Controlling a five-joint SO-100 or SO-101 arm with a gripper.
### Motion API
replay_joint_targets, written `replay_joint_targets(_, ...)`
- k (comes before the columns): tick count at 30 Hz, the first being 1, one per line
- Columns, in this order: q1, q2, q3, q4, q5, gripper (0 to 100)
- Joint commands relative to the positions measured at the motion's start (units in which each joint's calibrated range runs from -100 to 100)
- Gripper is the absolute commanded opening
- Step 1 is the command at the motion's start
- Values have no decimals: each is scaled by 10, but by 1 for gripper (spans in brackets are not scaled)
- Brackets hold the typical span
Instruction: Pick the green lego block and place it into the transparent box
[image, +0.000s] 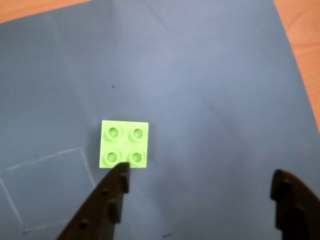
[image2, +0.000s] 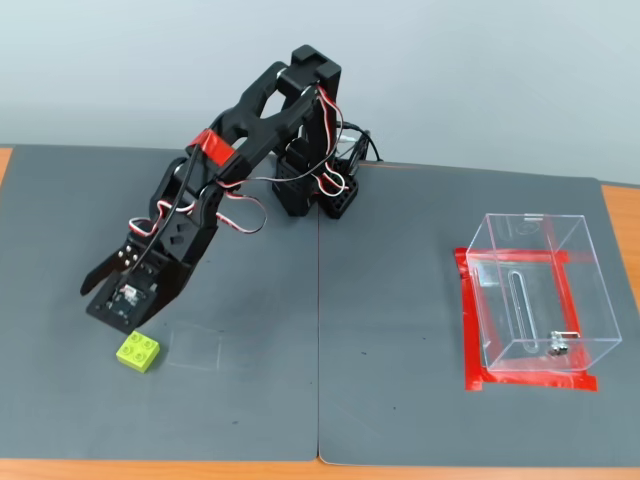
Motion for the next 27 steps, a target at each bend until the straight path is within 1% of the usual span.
replay_joint_targets(1,-6,16,-48,-7,3,32)
replay_joint_targets(15,-24,117,-118,-6,3,32)
replay_joint_targets(17,-26,126,-118,-6,3,34)
replay_joint_targets(19,-27,132,-117,-5,3,38)
replay_joint_targets(21,-28,134,-118,12,3,40)
replay_joint_targets(27,-37,135,-118,18,4,41)
